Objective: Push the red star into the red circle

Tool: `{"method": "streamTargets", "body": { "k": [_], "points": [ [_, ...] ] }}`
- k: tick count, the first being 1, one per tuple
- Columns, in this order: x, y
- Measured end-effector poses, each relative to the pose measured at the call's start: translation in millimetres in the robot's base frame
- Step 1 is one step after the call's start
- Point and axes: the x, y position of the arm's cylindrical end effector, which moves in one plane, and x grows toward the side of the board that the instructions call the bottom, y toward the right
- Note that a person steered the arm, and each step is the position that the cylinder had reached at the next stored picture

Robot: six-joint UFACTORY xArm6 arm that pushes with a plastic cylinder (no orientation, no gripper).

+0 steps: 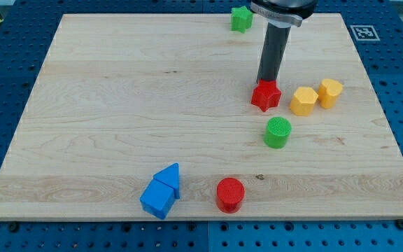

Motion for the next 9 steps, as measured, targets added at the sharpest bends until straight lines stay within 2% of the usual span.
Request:
{"method": "streamTargets", "body": {
  "k": [2,5,6,7,9],
  "points": [
    [14,-1],
    [18,78],
    [28,75],
    [30,47],
    [17,0]
  ]
}}
